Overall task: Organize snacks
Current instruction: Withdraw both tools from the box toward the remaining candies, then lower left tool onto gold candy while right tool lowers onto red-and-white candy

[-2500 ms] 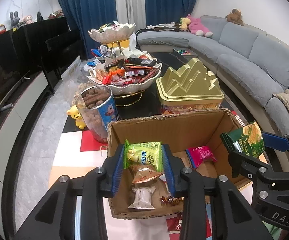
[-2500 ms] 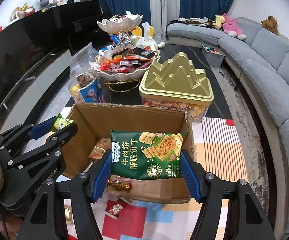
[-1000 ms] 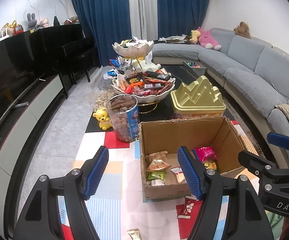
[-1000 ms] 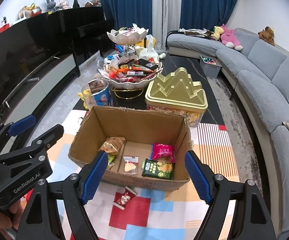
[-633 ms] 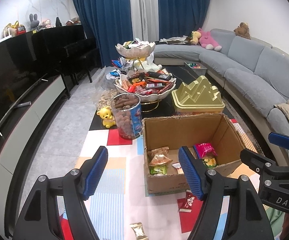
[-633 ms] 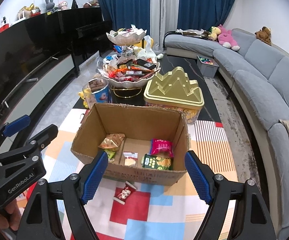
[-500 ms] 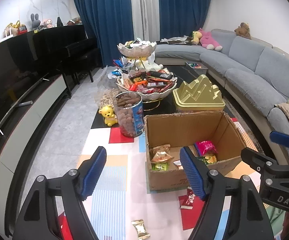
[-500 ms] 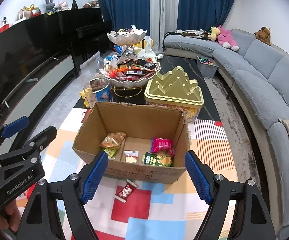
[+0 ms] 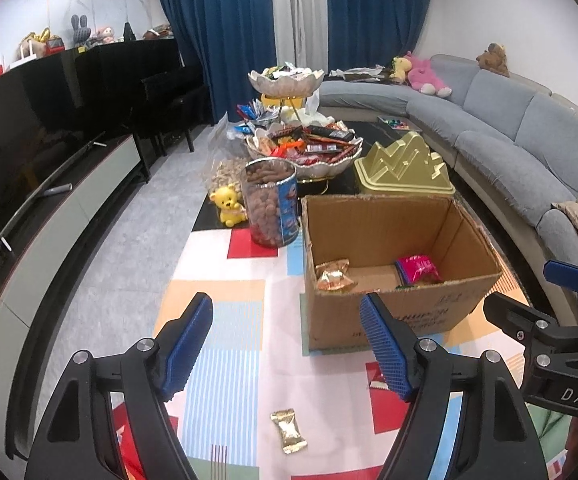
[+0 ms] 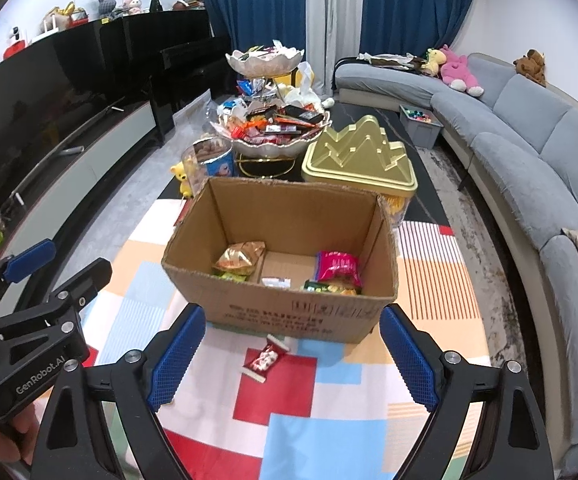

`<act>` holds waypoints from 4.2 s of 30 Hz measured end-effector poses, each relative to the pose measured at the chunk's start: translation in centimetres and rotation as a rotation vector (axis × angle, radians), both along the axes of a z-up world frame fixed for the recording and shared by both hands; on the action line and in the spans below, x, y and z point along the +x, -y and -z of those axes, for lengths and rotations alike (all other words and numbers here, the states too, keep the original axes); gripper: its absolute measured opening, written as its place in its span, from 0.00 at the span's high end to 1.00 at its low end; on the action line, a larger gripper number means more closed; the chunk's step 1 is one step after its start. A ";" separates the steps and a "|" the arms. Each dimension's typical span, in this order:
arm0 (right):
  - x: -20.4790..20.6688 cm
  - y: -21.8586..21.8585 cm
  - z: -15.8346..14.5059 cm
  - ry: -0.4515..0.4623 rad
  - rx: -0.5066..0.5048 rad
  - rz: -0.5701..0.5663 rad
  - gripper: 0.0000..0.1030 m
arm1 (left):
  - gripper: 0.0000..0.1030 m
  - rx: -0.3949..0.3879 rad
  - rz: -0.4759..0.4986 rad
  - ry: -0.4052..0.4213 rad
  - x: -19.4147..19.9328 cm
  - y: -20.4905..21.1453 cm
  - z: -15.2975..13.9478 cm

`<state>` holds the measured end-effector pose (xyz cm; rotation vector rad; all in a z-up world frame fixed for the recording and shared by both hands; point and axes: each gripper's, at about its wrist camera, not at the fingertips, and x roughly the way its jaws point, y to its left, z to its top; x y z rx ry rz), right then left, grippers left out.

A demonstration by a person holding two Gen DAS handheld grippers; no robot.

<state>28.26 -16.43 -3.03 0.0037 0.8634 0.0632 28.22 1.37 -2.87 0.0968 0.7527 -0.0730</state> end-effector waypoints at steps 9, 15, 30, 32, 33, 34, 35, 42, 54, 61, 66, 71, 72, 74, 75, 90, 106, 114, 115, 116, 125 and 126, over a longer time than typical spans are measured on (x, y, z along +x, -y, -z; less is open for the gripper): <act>-1.1 -1.0 1.2 0.011 -0.031 -0.007 0.13 | 0.27 -0.001 -0.026 -0.022 -1.4 -1.1 1.8; -1.7 -1.5 2.6 0.002 -0.020 -0.009 0.13 | 0.27 0.007 -0.042 -0.037 -2.2 -1.7 3.0; -2.7 -2.4 6.3 -0.022 -0.006 -0.015 0.13 | 0.27 0.012 -0.089 -0.078 -3.7 -2.5 6.2; -2.7 -2.5 6.8 -0.026 -0.010 -0.013 0.13 | 0.27 0.016 -0.099 -0.082 -3.8 -2.6 6.8; -2.7 -2.5 7.1 -0.029 -0.010 -0.013 0.13 | 0.27 0.016 -0.104 -0.084 -3.9 -2.6 7.1; -2.7 -2.5 7.4 -0.034 -0.008 -0.011 0.13 | 0.27 0.017 -0.109 -0.087 -3.9 -2.7 7.3; -2.8 -2.5 7.7 -0.038 -0.008 -0.009 0.13 | 0.27 0.018 -0.113 -0.091 -4.0 -2.8 7.7; -2.4 -2.2 9.7 -0.073 -0.023 0.016 0.13 | 0.27 0.039 -0.144 -0.105 -4.0 -2.9 9.7; -1.4 -2.6 12.3 -0.109 -0.012 0.014 0.13 | 0.27 0.036 -0.195 -0.138 -3.5 -3.7 12.7; -0.8 -2.8 13.8 -0.131 -0.006 0.011 0.13 | 0.27 0.012 -0.212 -0.168 -3.5 -3.8 14.6; -0.2 -3.0 14.9 -0.144 -0.013 0.007 0.13 | 0.27 0.006 -0.211 -0.187 -3.4 -3.6 15.8; 0.5 -3.2 15.6 -0.139 -0.040 -0.001 0.13 | 0.27 0.014 -0.217 -0.212 -3.3 -3.3 17.1; 0.7 -3.3 15.8 -0.137 -0.047 -0.002 0.13 | 0.27 0.015 -0.220 -0.217 -3.2 -3.2 17.4; 1.0 -3.3 16.1 -0.141 -0.050 -0.004 0.13 | 0.27 0.017 -0.225 -0.225 -3.1 -3.1 17.9; 1.1 -3.3 16.3 -0.144 -0.049 -0.003 0.13 | 0.27 0.020 -0.226 -0.228 -3.1 -2.9 18.1; 3.8 -4.1 19.3 -0.185 -0.032 0.033 0.16 | 0.34 0.035 -0.256 -0.266 -2.9 -2.1 20.5; 5.0 -6.3 21.3 -0.201 -0.022 -0.003 0.54 | 0.69 0.023 -0.252 -0.217 -3.0 -2.1 20.4; 4.0 -6.6 21.1 -0.204 -0.023 -0.016 0.70 | 0.81 0.061 -0.252 -0.210 -2.8 -1.9 20.5; 3.8 -6.6 21.1 -0.203 -0.024 -0.017 0.72 | 0.81 0.065 -0.254 -0.209 -2.8 -1.9 20.5; 3.7 -6.5 21.1 -0.202 -0.025 -0.018 0.72 | 0.81 0.065 -0.256 -0.209 -2.8 -2.0 20.5; 3.0 -5.0 19.3 -0.191 -0.031 -0.024 0.73 | 0.81 0.065 -0.262 -0.187 -2.9 -2.2 19.7; 2.7 -4.9 18.9 -0.189 -0.033 -0.024 0.73 | 0.81 0.065 -0.262 -0.184 -2.9 -2.2 19.6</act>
